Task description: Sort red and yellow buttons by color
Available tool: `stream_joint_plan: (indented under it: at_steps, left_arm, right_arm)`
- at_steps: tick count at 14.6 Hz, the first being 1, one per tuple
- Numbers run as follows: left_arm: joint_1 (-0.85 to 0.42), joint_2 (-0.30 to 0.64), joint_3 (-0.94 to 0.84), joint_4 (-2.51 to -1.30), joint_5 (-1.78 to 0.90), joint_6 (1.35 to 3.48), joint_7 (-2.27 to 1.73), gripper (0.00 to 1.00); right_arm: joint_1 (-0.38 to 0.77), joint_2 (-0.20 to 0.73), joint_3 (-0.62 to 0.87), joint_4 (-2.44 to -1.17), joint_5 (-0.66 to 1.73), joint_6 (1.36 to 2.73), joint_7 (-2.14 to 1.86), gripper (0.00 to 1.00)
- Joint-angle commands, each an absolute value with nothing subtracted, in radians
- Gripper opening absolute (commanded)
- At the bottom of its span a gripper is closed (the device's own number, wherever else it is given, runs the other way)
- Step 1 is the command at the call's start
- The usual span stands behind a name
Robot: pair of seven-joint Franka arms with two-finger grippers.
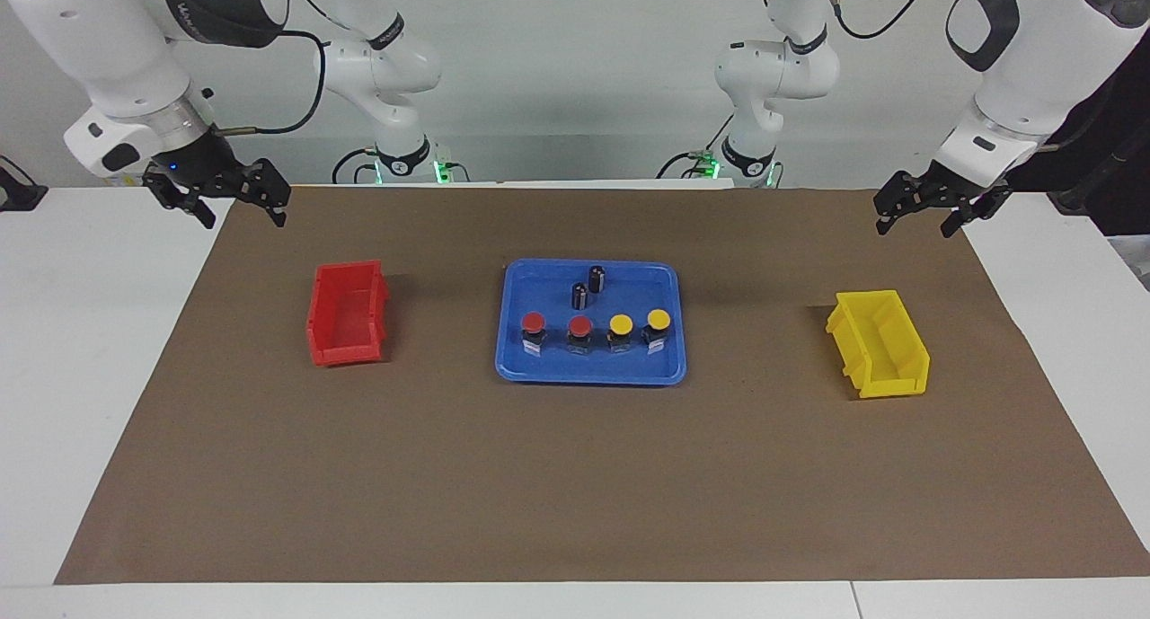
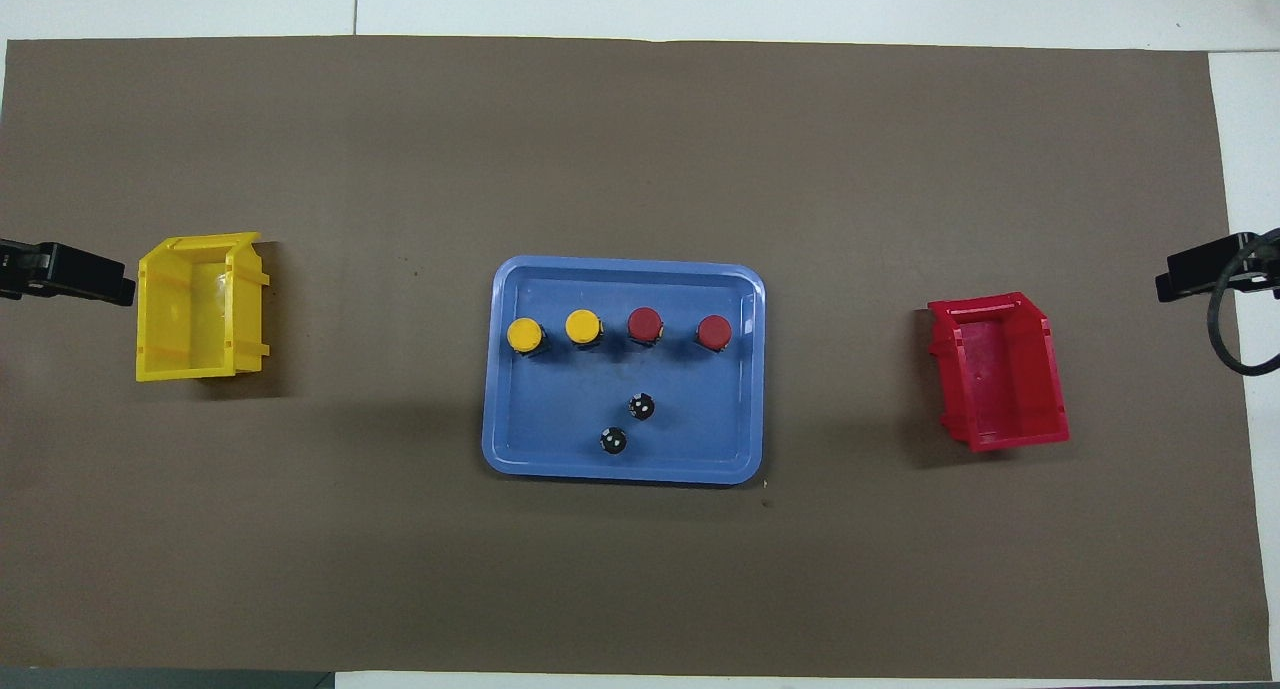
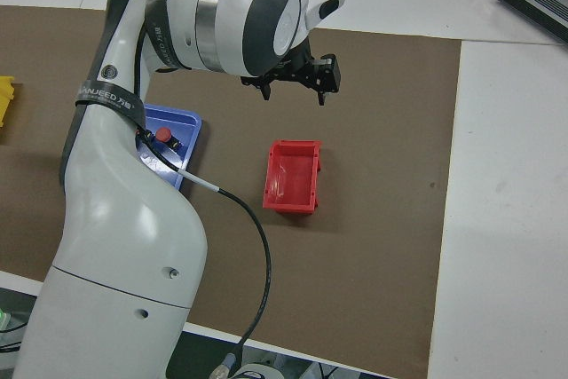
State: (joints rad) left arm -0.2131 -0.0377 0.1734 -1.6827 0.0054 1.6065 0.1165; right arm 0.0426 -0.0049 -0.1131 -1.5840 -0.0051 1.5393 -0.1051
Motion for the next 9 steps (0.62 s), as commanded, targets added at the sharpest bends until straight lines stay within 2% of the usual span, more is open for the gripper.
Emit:
stream_joint_plan:
  at_steps: [1,5,6,9]
  left_arm:
    - [-0.209,-0.061,0.172,-1.704,0.031,1.603,0.129,1.00]
    - [-0.210,-0.061,0.172,-1.704,0.031,1.603,0.127,1.00]
    - [-0.210,-0.061,0.172,-1.704,0.031,1.603,0.129,1.00]
    - [-0.210,-0.061,0.172,-1.704,0.031,1.603,0.129,1.00]
  right_arm:
    - [0.122,0.081,-0.100,-1.444,0.004,1.511,0.010,1.00]
    - [0.302,0.213,-0.041,-1.388,0.003,1.612,0.295,1.00]
    - [0.342,0.236,-0.041,-1.397,0.009,1.700,0.351,1.00]
    - [0.434,0.272,-0.041,-1.541,0.011,1.924,0.447,1.00]
